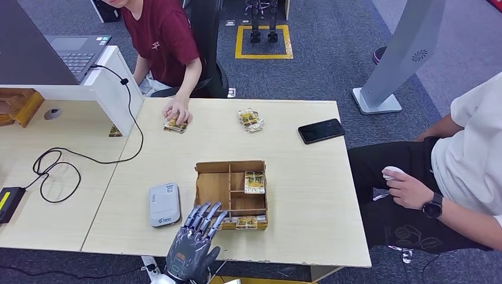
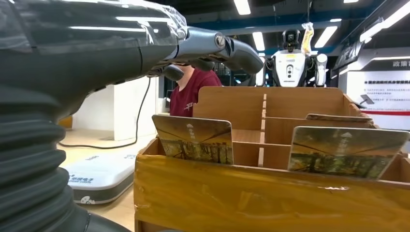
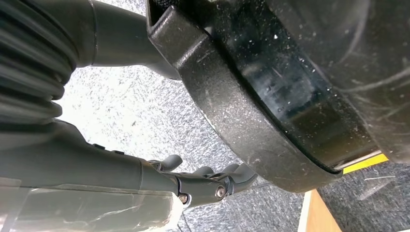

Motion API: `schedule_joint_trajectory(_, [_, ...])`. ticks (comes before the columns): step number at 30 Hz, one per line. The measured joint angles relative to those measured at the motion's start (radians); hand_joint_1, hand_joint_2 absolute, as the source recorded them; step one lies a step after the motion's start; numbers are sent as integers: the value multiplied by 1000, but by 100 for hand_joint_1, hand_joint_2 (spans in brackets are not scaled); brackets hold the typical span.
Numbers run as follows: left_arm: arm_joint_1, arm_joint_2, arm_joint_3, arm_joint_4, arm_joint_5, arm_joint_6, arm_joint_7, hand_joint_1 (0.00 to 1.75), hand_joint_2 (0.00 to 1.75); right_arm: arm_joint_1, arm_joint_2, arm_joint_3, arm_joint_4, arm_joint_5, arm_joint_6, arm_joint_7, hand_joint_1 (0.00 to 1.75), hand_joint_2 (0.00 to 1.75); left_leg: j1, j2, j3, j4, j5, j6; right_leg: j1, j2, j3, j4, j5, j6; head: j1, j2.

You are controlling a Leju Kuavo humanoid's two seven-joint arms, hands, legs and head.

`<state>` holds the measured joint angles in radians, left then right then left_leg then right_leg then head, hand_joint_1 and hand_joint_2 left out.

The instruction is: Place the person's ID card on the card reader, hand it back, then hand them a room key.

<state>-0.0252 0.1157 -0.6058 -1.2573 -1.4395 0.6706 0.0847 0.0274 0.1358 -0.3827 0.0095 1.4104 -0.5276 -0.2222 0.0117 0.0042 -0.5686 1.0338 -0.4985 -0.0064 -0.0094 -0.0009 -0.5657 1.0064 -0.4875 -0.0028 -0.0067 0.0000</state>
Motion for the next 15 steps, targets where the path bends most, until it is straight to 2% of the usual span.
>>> schedule_joint_trajectory(15, [-9,-23,76,37,58,0,-1,0,175,-6,0,-32,0,42,-2,16,0,175,0,0,0,0,0,0,0,0,0,0,0,0,0,0])
